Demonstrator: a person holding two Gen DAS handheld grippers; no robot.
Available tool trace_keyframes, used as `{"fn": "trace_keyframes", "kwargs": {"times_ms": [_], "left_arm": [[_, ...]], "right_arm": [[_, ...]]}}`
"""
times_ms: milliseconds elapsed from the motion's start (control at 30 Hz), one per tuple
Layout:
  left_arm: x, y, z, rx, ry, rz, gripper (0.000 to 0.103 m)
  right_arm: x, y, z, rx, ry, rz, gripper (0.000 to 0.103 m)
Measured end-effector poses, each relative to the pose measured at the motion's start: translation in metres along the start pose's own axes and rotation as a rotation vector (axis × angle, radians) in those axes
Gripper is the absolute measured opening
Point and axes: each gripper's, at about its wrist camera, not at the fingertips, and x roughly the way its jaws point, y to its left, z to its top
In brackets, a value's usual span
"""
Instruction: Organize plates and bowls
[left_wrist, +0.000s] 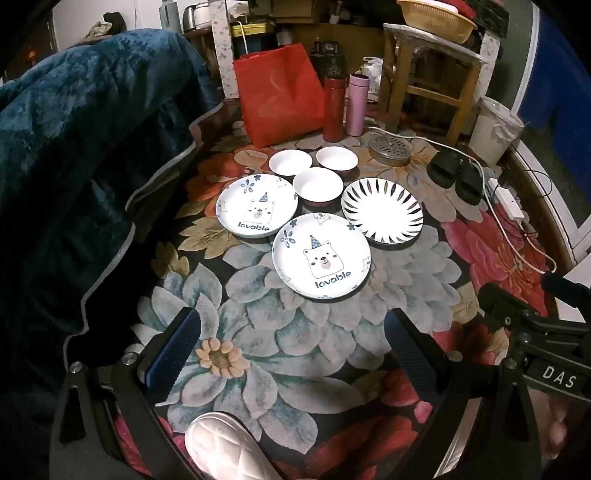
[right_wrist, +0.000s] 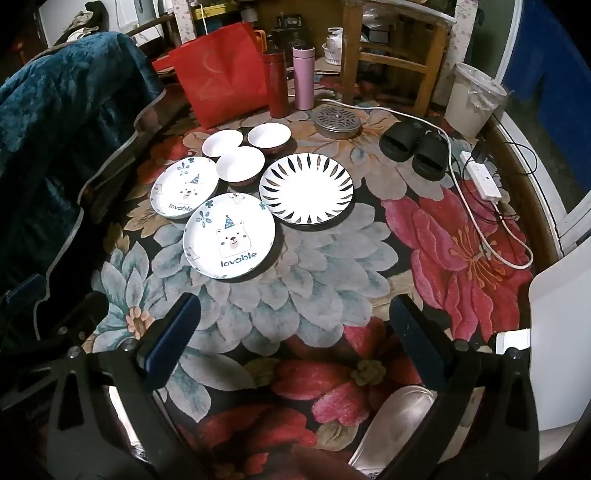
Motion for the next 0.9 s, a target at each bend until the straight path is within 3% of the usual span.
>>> {"fn": "trace_keyframes", "kwargs": {"times_ms": [900], "left_arm": [[0.0000, 0.0000, 0.0000, 0.000, -0.002, 0.001, 0.100]], "right_arm": [[0.0015, 0.0010, -0.0003, 0.003, 0.003, 0.005, 0.103]]}}
